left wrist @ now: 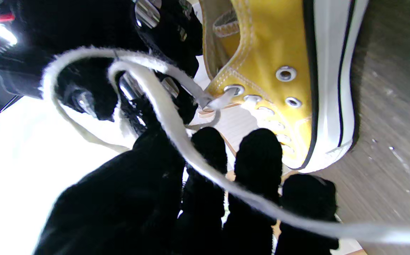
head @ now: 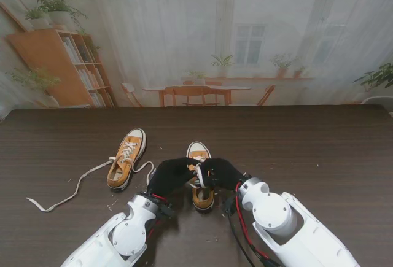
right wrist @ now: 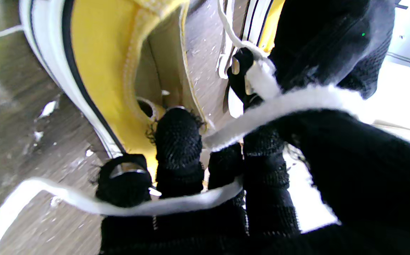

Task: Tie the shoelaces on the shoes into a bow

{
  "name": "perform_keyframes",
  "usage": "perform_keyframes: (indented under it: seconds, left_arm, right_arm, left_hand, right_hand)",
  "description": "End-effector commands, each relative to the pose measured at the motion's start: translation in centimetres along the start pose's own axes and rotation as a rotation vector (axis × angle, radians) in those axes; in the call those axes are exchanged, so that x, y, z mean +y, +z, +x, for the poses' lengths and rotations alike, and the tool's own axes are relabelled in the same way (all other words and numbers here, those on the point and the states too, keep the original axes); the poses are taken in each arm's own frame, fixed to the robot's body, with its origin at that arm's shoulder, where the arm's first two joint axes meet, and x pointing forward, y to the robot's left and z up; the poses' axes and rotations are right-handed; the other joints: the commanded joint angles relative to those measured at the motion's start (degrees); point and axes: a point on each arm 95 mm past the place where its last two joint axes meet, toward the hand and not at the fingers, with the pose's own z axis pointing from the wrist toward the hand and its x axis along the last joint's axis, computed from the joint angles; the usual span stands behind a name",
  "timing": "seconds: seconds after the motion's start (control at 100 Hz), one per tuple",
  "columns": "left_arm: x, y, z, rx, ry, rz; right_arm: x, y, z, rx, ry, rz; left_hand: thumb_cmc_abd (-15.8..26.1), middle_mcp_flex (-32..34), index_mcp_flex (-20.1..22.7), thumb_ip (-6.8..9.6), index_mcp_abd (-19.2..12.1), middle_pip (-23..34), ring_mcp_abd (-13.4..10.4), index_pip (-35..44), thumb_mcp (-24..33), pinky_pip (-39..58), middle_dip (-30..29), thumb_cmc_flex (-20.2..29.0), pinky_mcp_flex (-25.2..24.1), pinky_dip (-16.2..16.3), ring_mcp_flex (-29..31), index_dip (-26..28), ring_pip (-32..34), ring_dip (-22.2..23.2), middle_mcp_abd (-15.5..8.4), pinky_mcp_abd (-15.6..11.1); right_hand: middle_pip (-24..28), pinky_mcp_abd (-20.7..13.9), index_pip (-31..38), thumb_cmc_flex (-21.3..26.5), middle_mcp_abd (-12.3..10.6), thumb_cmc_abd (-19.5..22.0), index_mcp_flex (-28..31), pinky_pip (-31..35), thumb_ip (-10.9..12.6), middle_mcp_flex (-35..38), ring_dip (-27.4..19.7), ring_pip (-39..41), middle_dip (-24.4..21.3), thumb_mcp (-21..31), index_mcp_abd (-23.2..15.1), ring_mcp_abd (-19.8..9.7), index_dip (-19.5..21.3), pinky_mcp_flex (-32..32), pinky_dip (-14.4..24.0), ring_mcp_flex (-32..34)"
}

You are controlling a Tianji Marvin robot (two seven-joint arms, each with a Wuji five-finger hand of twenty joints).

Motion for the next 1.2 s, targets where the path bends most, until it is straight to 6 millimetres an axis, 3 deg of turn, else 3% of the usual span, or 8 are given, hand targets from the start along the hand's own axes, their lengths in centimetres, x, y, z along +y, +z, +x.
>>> perform_keyframes:
  seconds: [0.0, 0.3, 0.37, 0.42, 0.63, 0.74, 0.91, 1.19]
  left_arm:
    - [0.21, -0.13, 0.26, 0.008, 0.002, -0.017]
    - [0.37, -0.42, 0.18, -0.002, 0.003, -0.011]
    - [0.44, -0.31, 0.24, 0.000, 0.002, 0.000]
    - [0.43, -0.23, 0.28, 0.003, 0.001, 0.008]
    - [0.29, -0.20, 0.33, 0.004, -0.005, 0.027]
    - [0.33, -0.47, 0.28, -0.001, -0.014, 0.029]
    - [0.29, -0.68, 0.20, -0.011, -0.021, 0.031]
    - [0.53, -0.30, 0.31, -0.002, -0.043, 0.035]
  right_arm:
    - [-0.07, -0.01, 0.12, -0.001, 0.004, 0.003]
    - [-0.30, 0.16, 0.27, 0.008, -0.004, 0.014]
    - [-0.41, 0.20, 0.28, 0.008, -0.003, 0.026]
    - [-0.45, 0.20, 0.26, 0.007, -0.007, 0.036]
    - [-0.45, 0.27, 0.22, 0.007, -0.010, 0.037]
    - [-0.40, 0.36, 0.25, 0.010, -0.010, 0.032]
    - [-0.42, 0.46, 0.27, 0.013, -0.010, 0.033]
    - [-0.58, 0.41, 0.16, 0.013, -0.015, 0.061]
  left_hand:
    - [-3.16, 1.61, -1.50, -0.96, -8.21, -0.78, -0.08, 6.94, -2.91, 0.20, 0.51, 1.14, 0.13, 0.20, 1.06, 2.59, 0.38, 1.29, -0.43, 2.32]
    - [-4.84, 2.56, -3.02, -0.69, -8.48, -1.21, 0.34, 9.22, -1.87, 0.15, 0.15, 0.59, 0.41, 0.11, 1.67, 2.65, 0.13, 1.08, 0.08, 2.27]
    - [-4.11, 2.75, -4.30, -1.56, -7.46, -1.38, 0.31, 0.11, 4.70, 0.20, -0.06, -3.83, 0.61, -0.29, 1.83, 2.35, 0.12, 0.96, 0.16, 2.12]
    - [-2.86, 2.75, -4.84, -0.15, -6.73, -1.37, 0.28, -5.47, 7.49, 0.27, -0.14, -6.12, 0.71, -0.39, 1.85, 0.64, 0.13, 0.95, 0.22, 2.11]
    - [-2.35, 2.73, -1.35, 0.00, -6.72, -1.45, 0.56, -20.02, 7.90, 0.27, -0.30, -6.34, 0.70, -0.47, 1.78, -5.42, 0.08, 1.02, 0.38, 2.16]
    - [-2.54, 2.77, 1.63, -0.06, -6.09, -1.43, 0.55, -19.69, 7.99, 0.27, -0.25, -6.13, 0.70, -0.47, 1.78, -5.44, 0.07, 1.03, 0.47, 2.16]
    - [-4.44, 2.90, 0.15, -1.86, -7.61, -1.57, 0.61, -4.89, 3.89, 0.21, -0.05, -2.66, 0.67, -0.44, 1.86, 2.36, 0.05, 1.03, 0.68, 2.24]
    - [-4.44, 3.84, -0.05, -0.31, -8.11, -2.13, 1.40, -11.11, 9.00, 0.02, -0.25, -5.55, 0.59, -0.41, 2.13, -1.56, -0.12, 1.17, 1.84, 2.52]
  right_hand:
    - [0.47, -0.01, 0.26, 0.38, -0.44, 0.66, -0.30, 2.26, 2.00, 0.51, 0.74, -0.18, -0.18, 1.74, -3.94, 0.40, 1.40, -0.10, -0.01, 0.78]
    - [0.41, 0.09, 0.16, 0.36, -0.36, 0.65, -0.17, 2.31, 1.95, 0.74, 0.78, -0.17, -0.16, 1.76, -4.01, 0.37, 1.42, 0.02, 0.03, 0.87]
    - [0.40, 0.10, 0.12, 0.43, -0.36, 0.61, -0.15, 2.31, 1.96, 0.74, 0.78, -0.17, -0.15, 1.78, -4.01, 0.38, 1.41, 0.02, 0.03, 0.87]
    - [0.39, 0.11, 0.10, 0.38, -0.36, 0.65, -0.16, 2.30, 1.96, 0.74, 0.78, -0.17, -0.14, 1.76, -4.02, 0.38, 1.41, 0.02, 0.03, 0.87]
    - [0.37, 0.11, 0.03, 0.39, -0.36, 0.65, -0.14, 2.30, 1.98, 0.75, 0.80, -0.18, -0.12, 1.74, -4.01, 0.39, 1.41, 0.02, 0.04, 0.86]
    - [0.36, 0.00, -0.03, 0.37, -0.36, 0.66, -0.13, 2.31, 1.97, 0.75, 0.82, -0.14, -0.10, 1.73, -4.17, 0.33, 1.43, 0.02, 0.05, 0.92]
    - [0.36, -0.02, -0.10, 0.47, -0.35, 0.62, -0.01, 2.36, 1.96, 0.75, 0.84, -0.13, -0.09, 1.76, -4.14, 0.40, 1.40, 0.04, 0.06, 0.94]
    - [0.34, -0.12, -0.21, 0.36, -0.36, 0.74, 0.00, 2.40, 1.92, 0.75, 0.87, -0.12, -0.08, 1.65, -4.22, 0.46, 1.42, 0.04, 0.06, 0.87]
